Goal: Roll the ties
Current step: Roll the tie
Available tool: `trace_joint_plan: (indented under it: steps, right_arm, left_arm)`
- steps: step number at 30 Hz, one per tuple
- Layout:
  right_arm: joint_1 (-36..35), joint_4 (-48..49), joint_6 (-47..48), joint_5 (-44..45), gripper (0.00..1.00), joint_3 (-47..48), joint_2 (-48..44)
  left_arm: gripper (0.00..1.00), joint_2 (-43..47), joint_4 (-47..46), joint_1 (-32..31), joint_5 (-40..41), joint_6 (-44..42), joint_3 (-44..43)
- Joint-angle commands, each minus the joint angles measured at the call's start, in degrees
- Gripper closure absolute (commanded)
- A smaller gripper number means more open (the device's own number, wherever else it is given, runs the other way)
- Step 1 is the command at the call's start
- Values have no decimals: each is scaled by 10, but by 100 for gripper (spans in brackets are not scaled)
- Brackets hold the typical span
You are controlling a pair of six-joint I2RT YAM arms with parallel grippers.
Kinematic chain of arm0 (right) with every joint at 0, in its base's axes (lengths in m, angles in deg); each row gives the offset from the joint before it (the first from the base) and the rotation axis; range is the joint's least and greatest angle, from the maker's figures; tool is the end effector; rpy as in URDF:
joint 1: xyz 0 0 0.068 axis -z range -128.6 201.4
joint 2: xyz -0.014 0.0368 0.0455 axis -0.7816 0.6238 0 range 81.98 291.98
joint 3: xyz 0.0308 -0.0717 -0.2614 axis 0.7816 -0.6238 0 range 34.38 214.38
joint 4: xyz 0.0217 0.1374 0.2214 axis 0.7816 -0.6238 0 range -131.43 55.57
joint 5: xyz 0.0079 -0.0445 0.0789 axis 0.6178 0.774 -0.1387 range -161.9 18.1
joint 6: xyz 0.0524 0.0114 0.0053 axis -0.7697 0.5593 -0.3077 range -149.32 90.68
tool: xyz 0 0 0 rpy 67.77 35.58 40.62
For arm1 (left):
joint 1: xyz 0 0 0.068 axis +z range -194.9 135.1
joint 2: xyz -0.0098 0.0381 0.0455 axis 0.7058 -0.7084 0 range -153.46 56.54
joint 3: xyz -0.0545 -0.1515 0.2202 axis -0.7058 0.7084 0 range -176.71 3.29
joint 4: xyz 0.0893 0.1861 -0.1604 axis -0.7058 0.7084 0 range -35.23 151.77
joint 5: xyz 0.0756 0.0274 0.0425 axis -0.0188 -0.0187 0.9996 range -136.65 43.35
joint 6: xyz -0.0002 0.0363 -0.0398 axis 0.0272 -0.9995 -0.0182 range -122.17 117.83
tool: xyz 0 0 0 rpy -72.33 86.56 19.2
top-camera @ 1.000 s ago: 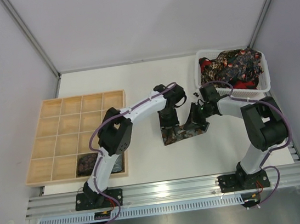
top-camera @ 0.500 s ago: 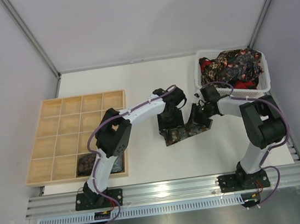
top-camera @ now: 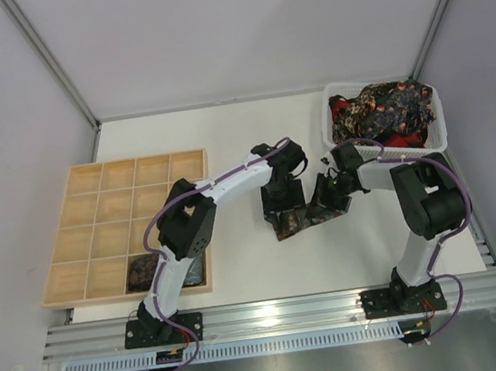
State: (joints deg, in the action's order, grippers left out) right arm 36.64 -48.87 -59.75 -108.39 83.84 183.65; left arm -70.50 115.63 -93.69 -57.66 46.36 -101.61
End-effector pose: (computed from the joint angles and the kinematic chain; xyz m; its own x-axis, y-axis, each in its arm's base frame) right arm 0.2960 0.0998 0.1209 -0.9847 0.1615 -0.0652 0.0765 0.7370 0.6715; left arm 0.2859 -0.3369 0.1793 -0.9979 0.0231 0.0613 0.0092 0.9762 -0.2168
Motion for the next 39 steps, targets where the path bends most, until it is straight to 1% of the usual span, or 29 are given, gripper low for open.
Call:
trace_joint_plan:
  steps: [1,6,14,26,31,33,36,39]
  right_arm:
    - [-5,16,1,27,100,-17,17]
    - [-5,14,1,27,100,-19,17]
    - [-2,1,12,26,100,-11,11]
    - [1,-7,10,20,100,-6,4]
    - [7,-26,12,17,100,9,-21]
    - [11,-33,12,15,100,14,-26]
    - [17,-39,12,13,100,18,-38]
    - [21,-45,17,19,100,17,-35]
  left_arm:
    - [29,22,-10,5,-14,5,-25]
    - [28,29,-12,12,-18,16,-26]
    - [26,70,-31,25,-10,27,-7]
    - [25,72,-85,29,-49,35,18]
    - [23,96,-151,30,-69,42,63]
    - [23,96,-161,30,-80,44,66]
    - [23,101,-203,30,-99,55,85]
    - [24,98,-222,30,-106,70,84]
